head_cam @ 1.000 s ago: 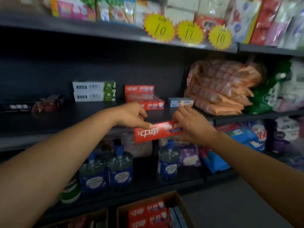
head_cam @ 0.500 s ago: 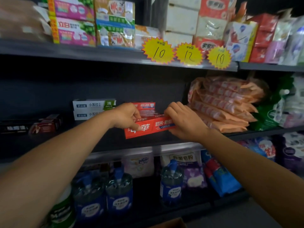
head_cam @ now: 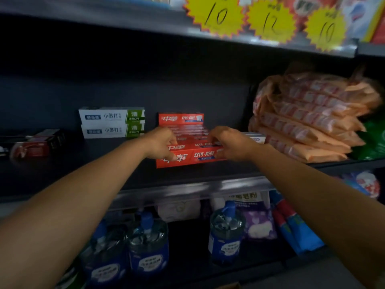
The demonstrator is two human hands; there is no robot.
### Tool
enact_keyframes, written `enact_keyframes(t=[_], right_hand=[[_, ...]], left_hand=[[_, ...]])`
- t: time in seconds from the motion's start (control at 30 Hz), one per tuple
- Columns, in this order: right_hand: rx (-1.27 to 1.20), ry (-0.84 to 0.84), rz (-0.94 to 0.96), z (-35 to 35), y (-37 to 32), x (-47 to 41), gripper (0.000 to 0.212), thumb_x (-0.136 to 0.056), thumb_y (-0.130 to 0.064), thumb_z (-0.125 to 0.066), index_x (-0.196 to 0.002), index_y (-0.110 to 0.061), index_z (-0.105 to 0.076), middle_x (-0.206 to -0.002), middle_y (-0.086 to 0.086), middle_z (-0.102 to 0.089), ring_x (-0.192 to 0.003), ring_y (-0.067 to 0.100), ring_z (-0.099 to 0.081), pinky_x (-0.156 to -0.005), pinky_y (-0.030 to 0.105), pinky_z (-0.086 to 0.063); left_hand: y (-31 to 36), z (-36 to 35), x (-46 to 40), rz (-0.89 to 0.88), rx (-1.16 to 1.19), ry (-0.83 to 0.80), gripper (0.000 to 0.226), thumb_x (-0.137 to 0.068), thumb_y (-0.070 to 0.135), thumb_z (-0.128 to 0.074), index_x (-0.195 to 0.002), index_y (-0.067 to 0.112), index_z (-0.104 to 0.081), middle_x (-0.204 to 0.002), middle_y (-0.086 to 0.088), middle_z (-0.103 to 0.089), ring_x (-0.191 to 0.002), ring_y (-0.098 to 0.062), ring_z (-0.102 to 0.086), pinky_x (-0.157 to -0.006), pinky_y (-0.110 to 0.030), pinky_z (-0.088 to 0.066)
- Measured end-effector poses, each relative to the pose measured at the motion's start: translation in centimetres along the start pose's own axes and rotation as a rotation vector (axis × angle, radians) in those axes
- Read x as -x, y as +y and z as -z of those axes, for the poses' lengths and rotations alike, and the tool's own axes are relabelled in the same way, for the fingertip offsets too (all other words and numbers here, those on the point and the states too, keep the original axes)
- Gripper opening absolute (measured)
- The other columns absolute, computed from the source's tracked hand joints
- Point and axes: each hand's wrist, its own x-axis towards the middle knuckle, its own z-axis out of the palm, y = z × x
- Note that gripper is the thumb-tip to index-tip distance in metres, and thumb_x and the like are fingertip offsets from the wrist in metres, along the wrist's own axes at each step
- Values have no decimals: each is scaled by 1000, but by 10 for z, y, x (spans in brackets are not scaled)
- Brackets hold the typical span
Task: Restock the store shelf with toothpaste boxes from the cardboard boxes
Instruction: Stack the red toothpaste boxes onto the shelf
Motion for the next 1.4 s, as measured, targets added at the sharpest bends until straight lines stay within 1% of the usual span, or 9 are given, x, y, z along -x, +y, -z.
enact_keyframes(t=[0.17,0.33,0.43,0.5,0.6,0.73,0.97,1.27,1.4], right_hand=[[-6,-51,14,-30,13,-22,38,-75,-20,-74,-106,-14,-52,-116,5,-55,-101,22,-55,-85,40,-50],[2,-56,32,-44,18,-33,38,-79,-20,-72,-111,-14,-52,-120,4,-53,-103,20,-53,-84,31,-46],[10,-42,40,-48,21,-39,36,-78,-19,-71,-108,-14,-53,-120,6,-54,-103,20,-53,-82,27,-42],[16,-30,30,-50,22,-43,35,-79,-18,-71,-109,-13,-53,-121,7,-53,-106,22,-53,-85,30,-44],[25,-17,19,-54,24,-48,37,-79,-18,-70,-112,-14,-53,-126,7,-50,-113,24,-51,-93,34,-46],[55,-19,12,-57,24,-56,49,-82,-18,-69,-127,-12,-50,-137,8,-44,-123,25,-45,-100,36,-43],[55,-7,3,-65,28,-67,51,-82,-20,-70,-127,-14,-49,-135,8,-48,-121,25,-48,-99,40,-45],[92,-14,-4,-65,26,-72,58,-83,-22,-69,-134,-15,-43,-139,8,-45,-125,24,-45,-101,39,-44],[105,-13,7,-58,19,-66,58,-82,-25,-69,-133,-14,-43,-137,8,-46,-124,25,-46,-99,40,-45]], left_hand=[[-16,-21,-23,29,-18,-9,60,-77,22,-79,-130,12,-54,-134,-6,-55,-121,-21,-53,-103,-34,-43],[-25,-27,-34,48,-33,16,62,-71,25,-83,-127,14,-58,-128,-4,-58,-115,-21,-56,-99,-36,-47],[-32,-23,-38,69,-51,45,56,-68,20,-86,-119,15,-61,-119,-4,-61,-107,-21,-58,-95,-37,-49],[-36,-22,-40,83,-92,84,50,-68,19,-85,-113,15,-62,-115,-3,-61,-104,-20,-59,-93,-36,-50],[-39,-24,-44,83,-120,138,44,-70,18,-84,-108,16,-63,-113,-3,-62,-103,-19,-59,-90,-33,-49],[-41,-26,-50,98,-120,157,43,-71,17,-83,-109,14,-62,-115,-4,-61,-104,-19,-58,-87,-31,-48],[-47,-27,-59,110,-127,178,46,-72,17,-82,-113,13,-62,-118,-5,-61,-106,-20,-58,-83,-28,-44],[-49,-27,-63,114,-132,181,50,-73,18,-81,-118,13,-60,-120,-5,-60,-110,-21,-57,-88,-30,-45],[-44,-22,-54,91,-146,188,55,-73,18,-81,-123,12,-58,-124,-6,-60,-113,-22,-58,-97,-35,-47]])
